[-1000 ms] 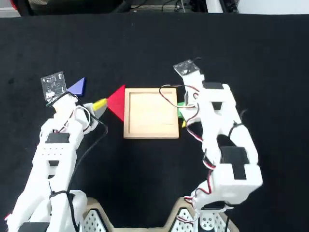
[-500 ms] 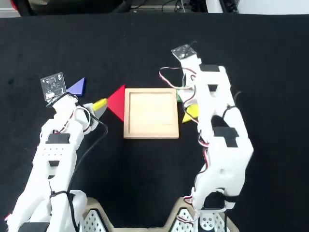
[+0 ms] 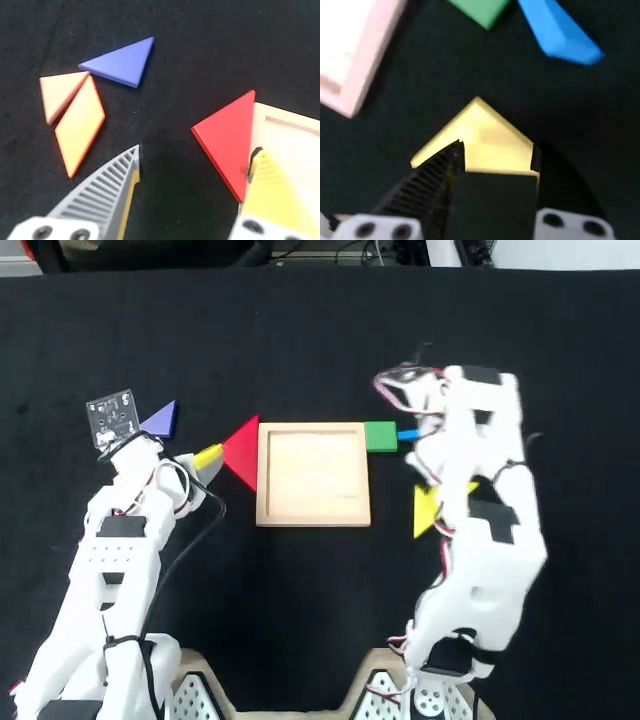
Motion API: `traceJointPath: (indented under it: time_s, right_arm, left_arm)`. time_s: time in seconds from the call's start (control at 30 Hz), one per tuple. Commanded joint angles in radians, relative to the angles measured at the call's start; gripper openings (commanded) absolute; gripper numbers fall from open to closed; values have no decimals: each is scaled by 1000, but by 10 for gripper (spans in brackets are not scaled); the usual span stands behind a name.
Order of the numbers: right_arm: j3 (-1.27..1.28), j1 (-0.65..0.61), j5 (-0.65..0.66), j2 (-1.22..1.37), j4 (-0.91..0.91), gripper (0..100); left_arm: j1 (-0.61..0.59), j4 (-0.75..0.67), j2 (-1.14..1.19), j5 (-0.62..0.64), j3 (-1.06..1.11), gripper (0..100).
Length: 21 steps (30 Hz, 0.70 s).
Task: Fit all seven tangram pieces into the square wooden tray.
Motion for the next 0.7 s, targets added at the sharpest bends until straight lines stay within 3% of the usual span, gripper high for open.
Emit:
traceJointPath:
  time_s: [0.0,0.23,0.3,0.47,0.67]
  right_arm:
    - [44,55,169,-159,15,230]
    - [351,114,574,-429,-20,231]
    - [449,112,606,-479,-91,257]
    - [599,74,640,-490,-256,456]
    - [549,32,770,-409,-270,391]
  left_arm:
    - [12,-21,-15,11,-5,338]
    - [12,-21,-15,11,-5,338]
    - [12,-21,-15,11,-5,338]
    - [8,-21,-15,11,-5,338]
    - [5,-21,-15,11,-5,338]
